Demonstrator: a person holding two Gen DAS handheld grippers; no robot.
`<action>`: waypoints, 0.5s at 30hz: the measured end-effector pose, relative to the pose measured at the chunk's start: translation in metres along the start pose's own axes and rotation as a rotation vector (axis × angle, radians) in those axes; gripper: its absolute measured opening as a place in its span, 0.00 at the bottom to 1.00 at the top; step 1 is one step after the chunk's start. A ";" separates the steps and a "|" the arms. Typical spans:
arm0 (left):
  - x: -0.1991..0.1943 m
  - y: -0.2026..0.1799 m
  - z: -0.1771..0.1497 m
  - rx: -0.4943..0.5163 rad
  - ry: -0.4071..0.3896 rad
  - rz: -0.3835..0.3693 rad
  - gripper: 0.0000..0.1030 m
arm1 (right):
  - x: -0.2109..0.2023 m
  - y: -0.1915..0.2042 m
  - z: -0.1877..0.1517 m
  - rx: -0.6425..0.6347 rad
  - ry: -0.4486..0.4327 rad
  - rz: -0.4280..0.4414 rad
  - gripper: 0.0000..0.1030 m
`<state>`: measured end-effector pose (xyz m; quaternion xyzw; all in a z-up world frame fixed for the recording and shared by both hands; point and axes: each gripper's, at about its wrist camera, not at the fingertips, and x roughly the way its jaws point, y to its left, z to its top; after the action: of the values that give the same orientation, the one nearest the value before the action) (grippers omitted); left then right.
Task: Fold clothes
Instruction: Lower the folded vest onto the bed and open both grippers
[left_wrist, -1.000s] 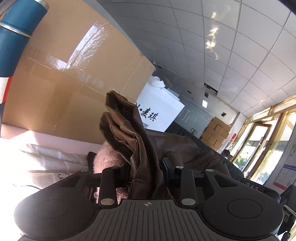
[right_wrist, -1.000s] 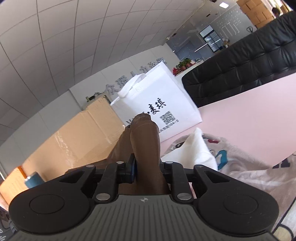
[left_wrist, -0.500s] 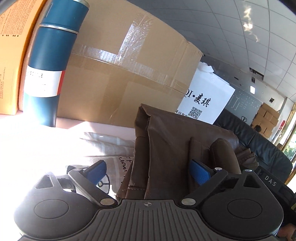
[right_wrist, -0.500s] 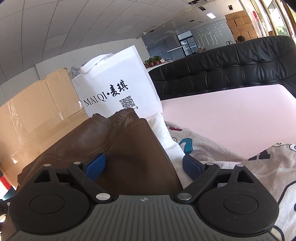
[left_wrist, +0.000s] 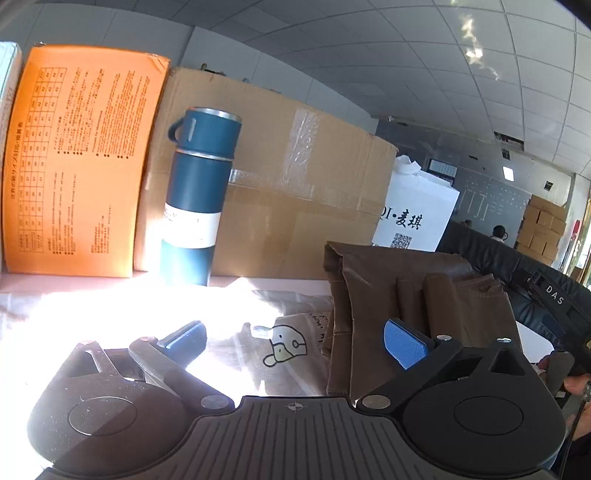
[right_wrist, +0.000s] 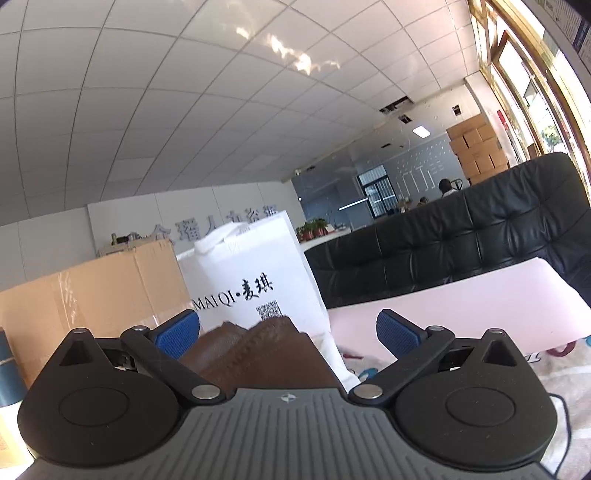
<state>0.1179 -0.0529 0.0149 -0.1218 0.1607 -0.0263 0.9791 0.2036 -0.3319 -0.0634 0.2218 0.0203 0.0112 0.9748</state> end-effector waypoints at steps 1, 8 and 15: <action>-0.008 0.001 0.002 0.004 -0.012 -0.003 1.00 | -0.010 0.005 0.003 -0.005 -0.022 0.011 1.00; -0.065 0.000 0.014 0.077 -0.099 -0.013 1.00 | -0.080 0.041 0.025 -0.050 -0.158 0.099 1.00; -0.119 0.002 0.011 0.169 -0.159 -0.044 1.00 | -0.152 0.095 0.032 -0.145 -0.091 0.078 1.00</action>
<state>0.0090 -0.0372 0.0615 -0.0442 0.0768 -0.0514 0.9947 0.0518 -0.2644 0.0115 0.1515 -0.0337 0.0406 0.9870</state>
